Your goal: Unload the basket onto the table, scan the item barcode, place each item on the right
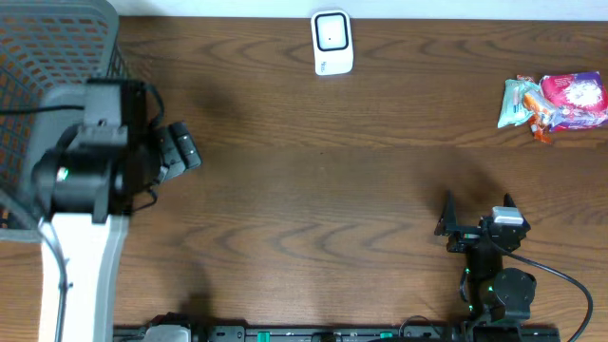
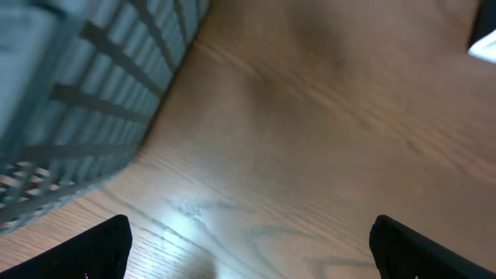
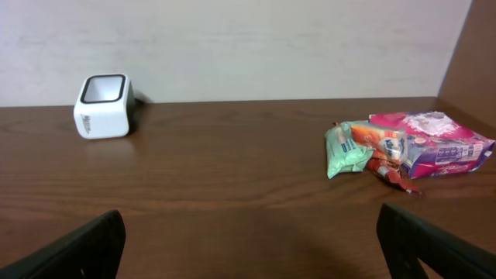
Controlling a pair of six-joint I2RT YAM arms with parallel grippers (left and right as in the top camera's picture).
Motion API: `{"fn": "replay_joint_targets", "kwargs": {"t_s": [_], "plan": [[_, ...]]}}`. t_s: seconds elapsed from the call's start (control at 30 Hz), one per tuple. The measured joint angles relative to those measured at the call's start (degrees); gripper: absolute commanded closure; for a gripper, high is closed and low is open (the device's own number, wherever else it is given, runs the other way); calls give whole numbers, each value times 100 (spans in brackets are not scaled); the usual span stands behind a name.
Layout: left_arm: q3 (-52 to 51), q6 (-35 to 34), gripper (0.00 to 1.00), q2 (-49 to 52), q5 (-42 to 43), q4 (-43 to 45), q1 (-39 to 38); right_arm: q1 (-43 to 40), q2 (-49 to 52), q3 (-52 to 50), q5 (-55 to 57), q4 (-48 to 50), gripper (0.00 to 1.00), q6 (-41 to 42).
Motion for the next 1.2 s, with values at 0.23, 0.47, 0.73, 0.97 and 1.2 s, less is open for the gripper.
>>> {"fn": "replay_joint_targets", "kwargs": {"t_s": [0.23, 0.47, 0.73, 0.97, 1.2], "plan": [[-522, 24, 2, -1073, -136, 133, 0, 0, -2, 0, 0, 4, 1, 2], [-2643, 337, 2, -2566, -61, 1565, 0, 0, 0, 0, -2, 7, 1, 15], [-4848, 872, 2, -4697, 741, 3150, 0, 0, 0, 0, -15, 0, 1, 15], [-5211, 905, 2, -5160, 890, 3174, 0, 0, 0, 0, -17, 0, 1, 15], [-5219, 907, 2, -5386, 876, 3187, 0, 0, -2, 0, -17, 0, 1, 15]]}}
